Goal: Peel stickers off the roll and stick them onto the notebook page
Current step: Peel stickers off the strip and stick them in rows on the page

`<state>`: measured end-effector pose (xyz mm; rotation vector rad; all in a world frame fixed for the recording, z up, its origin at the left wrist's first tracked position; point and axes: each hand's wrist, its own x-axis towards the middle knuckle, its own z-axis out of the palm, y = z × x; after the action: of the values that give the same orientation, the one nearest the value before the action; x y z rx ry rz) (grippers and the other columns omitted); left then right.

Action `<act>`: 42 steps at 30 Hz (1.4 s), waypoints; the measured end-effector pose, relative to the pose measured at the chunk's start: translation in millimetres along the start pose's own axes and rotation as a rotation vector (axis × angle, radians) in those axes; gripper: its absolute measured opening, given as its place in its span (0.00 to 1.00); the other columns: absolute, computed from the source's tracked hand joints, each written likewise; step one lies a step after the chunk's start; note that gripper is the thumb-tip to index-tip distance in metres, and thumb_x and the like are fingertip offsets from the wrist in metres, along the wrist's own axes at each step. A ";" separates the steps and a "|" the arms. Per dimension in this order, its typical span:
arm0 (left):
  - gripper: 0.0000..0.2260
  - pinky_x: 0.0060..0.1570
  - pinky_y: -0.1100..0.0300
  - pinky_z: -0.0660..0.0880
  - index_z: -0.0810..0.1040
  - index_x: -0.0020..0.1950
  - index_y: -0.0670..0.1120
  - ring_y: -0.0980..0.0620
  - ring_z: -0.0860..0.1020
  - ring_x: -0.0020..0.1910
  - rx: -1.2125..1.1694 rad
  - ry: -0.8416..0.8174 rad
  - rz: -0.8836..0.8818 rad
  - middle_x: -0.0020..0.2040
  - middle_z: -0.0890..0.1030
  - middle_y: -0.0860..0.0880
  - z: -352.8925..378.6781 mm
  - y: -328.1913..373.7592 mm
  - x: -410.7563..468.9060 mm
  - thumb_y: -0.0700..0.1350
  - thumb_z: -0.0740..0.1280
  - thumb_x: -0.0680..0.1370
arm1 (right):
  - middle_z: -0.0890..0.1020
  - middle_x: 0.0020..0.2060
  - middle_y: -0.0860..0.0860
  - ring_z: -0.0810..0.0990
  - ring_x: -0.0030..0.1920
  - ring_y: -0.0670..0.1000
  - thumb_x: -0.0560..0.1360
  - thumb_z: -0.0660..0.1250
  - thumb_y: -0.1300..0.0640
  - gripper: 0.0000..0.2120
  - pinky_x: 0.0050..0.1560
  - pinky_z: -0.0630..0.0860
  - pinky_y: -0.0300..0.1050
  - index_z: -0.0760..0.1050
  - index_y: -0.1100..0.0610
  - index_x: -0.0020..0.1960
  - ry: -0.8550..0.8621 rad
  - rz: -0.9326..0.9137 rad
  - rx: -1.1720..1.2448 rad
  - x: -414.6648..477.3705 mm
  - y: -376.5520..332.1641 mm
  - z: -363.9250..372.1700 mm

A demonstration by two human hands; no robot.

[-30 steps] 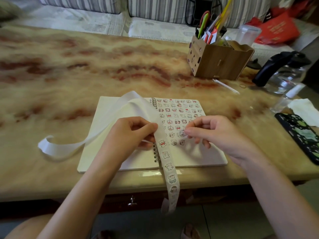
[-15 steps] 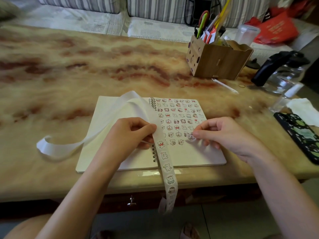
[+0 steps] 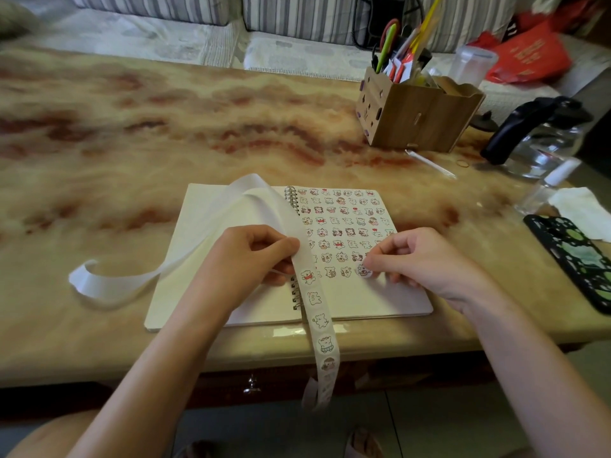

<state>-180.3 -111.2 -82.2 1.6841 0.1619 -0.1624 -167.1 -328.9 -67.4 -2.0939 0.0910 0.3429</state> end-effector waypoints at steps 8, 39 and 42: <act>0.06 0.39 0.59 0.81 0.81 0.39 0.39 0.52 0.81 0.32 0.005 0.004 0.001 0.35 0.83 0.43 -0.5 -0.2 0.1 0.40 0.69 0.75 | 0.82 0.26 0.47 0.69 0.24 0.41 0.69 0.73 0.63 0.02 0.24 0.63 0.28 0.82 0.62 0.39 0.020 -0.010 -0.002 0.3 1.1 2.6; 0.06 0.40 0.59 0.81 0.81 0.40 0.39 0.48 0.81 0.35 0.026 -0.003 0.002 0.38 0.84 0.39 -0.9 -2.7 1.6 0.41 0.69 0.75 | 0.75 0.29 0.48 0.68 0.19 0.40 0.70 0.75 0.58 0.11 0.23 0.65 0.35 0.72 0.53 0.43 0.101 -0.041 -0.194 9.3 9.8 4.9; 0.06 0.40 0.60 0.80 0.81 0.40 0.39 0.49 0.81 0.35 0.030 -0.002 0.002 0.38 0.84 0.39 -0.9 -2.9 1.6 0.41 0.69 0.75 | 0.75 0.30 0.48 0.67 0.18 0.40 0.72 0.72 0.57 0.08 0.20 0.64 0.35 0.73 0.55 0.44 0.102 -0.045 -0.162 8.4 10.0 4.3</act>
<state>-179.3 -110.0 -85.3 1.7138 0.1570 -0.1658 -162.0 -329.8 -80.1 -2.2706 0.0783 0.2223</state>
